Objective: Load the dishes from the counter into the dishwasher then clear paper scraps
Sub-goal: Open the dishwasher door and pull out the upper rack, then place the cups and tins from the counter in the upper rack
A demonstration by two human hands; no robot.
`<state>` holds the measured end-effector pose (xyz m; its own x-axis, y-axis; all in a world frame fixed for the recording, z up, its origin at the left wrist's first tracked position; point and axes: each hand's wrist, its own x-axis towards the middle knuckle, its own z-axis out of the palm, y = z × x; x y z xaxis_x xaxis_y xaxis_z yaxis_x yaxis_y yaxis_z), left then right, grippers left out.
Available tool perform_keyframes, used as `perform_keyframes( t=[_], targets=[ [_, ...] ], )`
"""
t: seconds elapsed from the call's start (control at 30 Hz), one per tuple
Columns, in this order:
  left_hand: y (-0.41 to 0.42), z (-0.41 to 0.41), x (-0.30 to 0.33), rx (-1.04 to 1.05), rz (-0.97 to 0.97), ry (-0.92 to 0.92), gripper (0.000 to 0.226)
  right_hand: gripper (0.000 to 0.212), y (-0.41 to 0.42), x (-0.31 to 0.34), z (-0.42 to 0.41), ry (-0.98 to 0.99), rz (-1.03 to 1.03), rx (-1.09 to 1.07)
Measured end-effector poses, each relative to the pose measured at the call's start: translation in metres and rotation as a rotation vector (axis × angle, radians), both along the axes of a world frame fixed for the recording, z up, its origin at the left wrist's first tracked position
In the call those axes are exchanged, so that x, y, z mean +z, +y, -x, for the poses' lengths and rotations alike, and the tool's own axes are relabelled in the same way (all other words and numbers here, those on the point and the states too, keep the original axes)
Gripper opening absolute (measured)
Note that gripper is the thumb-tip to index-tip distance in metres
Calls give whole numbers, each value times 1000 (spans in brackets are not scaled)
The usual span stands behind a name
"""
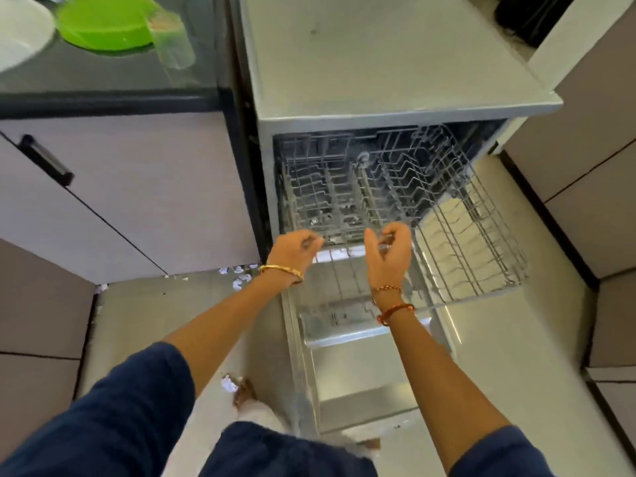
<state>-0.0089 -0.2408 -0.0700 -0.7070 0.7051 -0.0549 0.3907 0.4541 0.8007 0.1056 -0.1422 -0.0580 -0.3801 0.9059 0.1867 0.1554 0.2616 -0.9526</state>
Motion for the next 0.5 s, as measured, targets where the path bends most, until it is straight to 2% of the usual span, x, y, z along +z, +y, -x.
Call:
perform_keyframes(
  t=[0.1, 0.23, 0.33, 0.4, 0.5],
  targets=[
    [-25, 50, 33, 124, -233, 91, 21, 12, -23, 36, 67, 273, -46, -98],
    [-72, 118, 87, 263, -390, 221, 24, 7, -52, 100, 161, 512, -56, -46],
    [-116, 178, 122, 456, -448, 249, 14, 9, -81, 146, 228, 568, -21, 95],
    [-131, 203, 132, 549, -461, 240, 12, 12, -89, 161, 252, 540, -51, 145],
    [-156, 242, 143, 754, -504, 209, 15, 18, -107, 169, 298, 465, -15, 339]
  ],
)
